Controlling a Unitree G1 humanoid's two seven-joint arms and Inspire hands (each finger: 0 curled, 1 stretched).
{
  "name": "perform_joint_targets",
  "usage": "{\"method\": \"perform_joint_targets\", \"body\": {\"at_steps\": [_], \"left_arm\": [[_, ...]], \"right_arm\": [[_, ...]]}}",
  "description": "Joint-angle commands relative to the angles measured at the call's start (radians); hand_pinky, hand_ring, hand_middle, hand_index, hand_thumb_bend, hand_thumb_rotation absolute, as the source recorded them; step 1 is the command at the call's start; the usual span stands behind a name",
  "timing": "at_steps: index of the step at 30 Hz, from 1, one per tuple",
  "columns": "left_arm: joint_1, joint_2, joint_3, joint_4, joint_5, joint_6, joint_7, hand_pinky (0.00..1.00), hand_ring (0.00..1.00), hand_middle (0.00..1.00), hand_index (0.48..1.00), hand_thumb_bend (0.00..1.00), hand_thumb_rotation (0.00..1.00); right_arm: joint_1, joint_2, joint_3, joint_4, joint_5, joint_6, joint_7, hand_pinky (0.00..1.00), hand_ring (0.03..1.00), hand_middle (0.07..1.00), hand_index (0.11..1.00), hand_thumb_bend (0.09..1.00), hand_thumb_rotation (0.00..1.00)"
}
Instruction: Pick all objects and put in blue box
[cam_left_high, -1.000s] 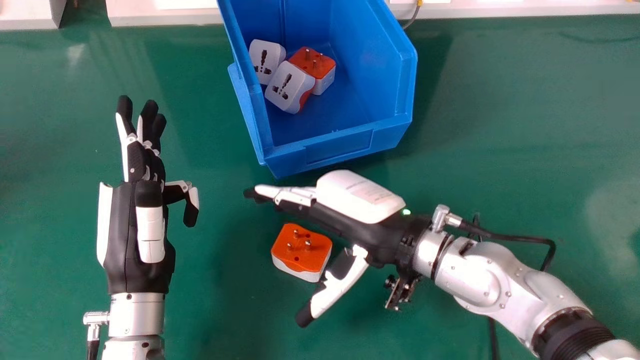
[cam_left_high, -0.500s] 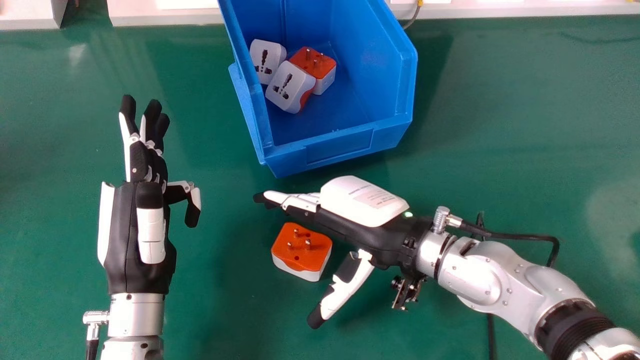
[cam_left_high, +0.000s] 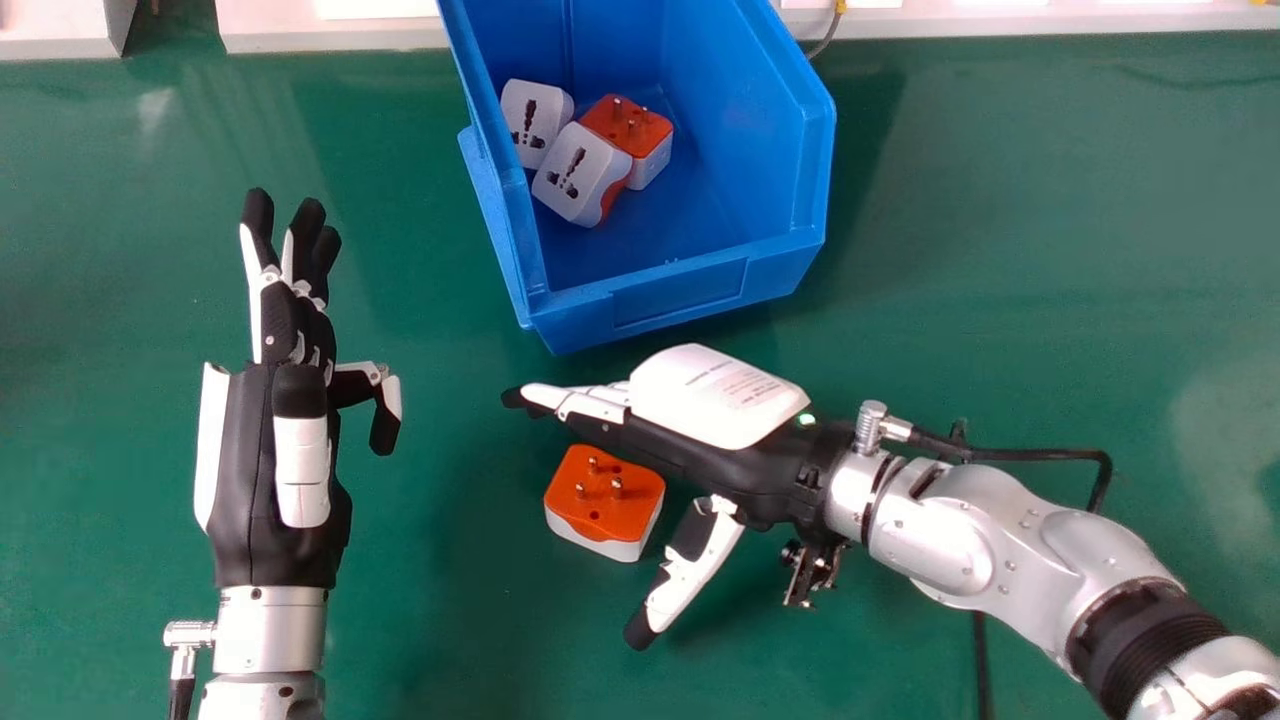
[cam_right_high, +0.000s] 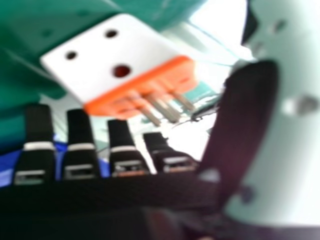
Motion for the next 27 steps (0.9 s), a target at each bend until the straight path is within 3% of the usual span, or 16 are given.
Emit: {"method": "perform_joint_targets", "body": {"at_steps": [1, 6, 12, 18, 27], "left_arm": [[-0.002, 0.009, 0.001, -0.018, -0.003, -0.016, -0.007, 0.0, 1.0, 1.0, 0.957, 1.0, 1.0], [-0.002, 0.01, 0.001, -0.017, -0.007, -0.016, -0.01, 0.0, 1.0, 1.0, 0.957, 1.0, 1.0], [-0.006, 0.006, 0.001, -0.014, 0.001, -0.019, -0.004, 0.0, 1.0, 1.0, 0.957, 1.0, 1.0], [-0.007, 0.005, 0.0, -0.015, -0.003, -0.017, -0.007, 0.0, 1.0, 1.0, 0.959, 1.0, 1.0], [-0.005, 0.003, 0.001, -0.014, -0.003, -0.018, -0.006, 0.0, 1.0, 1.0, 0.959, 1.0, 1.0]], "right_arm": [[-0.012, 0.002, 0.02, 0.028, -0.026, 0.038, 0.001, 0.73, 0.843, 0.917, 0.954, 1.0, 0.31], [-0.026, 0.014, 0.056, 0.044, -0.054, 0.063, -0.036, 0.73, 0.855, 0.923, 0.953, 1.0, 0.32], [-0.032, 0.023, 0.114, 0.043, -0.12, 0.112, -0.095, 0.7, 0.852, 0.921, 0.948, 1.0, 0.34], [-0.044, 0.023, 0.166, 0.044, -0.173, 0.16, -0.139, 0.69, 0.854, 0.915, 0.95, 1.0, 0.32], [-0.031, 0.054, 0.162, 0.105, -0.14, 0.152, -0.226, 0.68, 0.858, 0.913, 0.952, 1.0, 0.3]]}}
